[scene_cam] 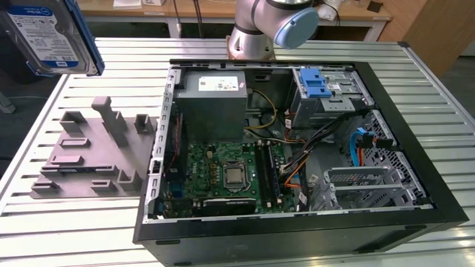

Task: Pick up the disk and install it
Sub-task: 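Pick up the disk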

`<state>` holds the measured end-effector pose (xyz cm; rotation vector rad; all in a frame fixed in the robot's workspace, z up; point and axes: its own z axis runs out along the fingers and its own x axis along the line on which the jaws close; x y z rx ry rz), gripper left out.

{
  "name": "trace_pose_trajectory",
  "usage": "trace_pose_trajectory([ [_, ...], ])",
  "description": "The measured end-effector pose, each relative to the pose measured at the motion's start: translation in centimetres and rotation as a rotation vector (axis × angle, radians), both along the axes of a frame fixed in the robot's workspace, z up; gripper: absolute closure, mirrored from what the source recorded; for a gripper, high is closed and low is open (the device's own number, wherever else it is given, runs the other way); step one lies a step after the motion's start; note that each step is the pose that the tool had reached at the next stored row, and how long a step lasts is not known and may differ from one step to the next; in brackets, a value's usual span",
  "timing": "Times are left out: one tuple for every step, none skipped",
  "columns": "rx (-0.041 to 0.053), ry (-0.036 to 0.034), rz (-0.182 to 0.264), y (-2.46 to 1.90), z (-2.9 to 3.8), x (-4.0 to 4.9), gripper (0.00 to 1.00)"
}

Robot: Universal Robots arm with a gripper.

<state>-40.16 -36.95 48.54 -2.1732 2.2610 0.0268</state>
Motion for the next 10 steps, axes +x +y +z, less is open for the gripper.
trace_pose_trajectory([
  [0.0,0.0,0.0,0.0,0.0,0.11,0.64],
  [0.0,0.0,0.0,0.0,0.0,0.25,0.64],
  [0.0,0.0,0.0,-0.02,0.0,0.4,0.64],
  [0.0,-0.0001,0.0,-0.04,-0.01,0.52,0.64],
  [0.0,-0.0001,0.0,-0.07,-0.01,0.61,0.64],
  [0.0001,-0.0001,0.0,-0.13,-0.01,0.68,0.64],
  [0.0,0.0001,0.0,-0.19,0.0,0.73,0.64],
  [0.0,0.0001,0.0,-0.26,0.0,0.78,0.64],
  [0.0,0.0,0.0,-0.32,0.0,0.83,0.64],
  [0.0,0.0,0.0,-0.39,0.0,0.88,0.64],
])
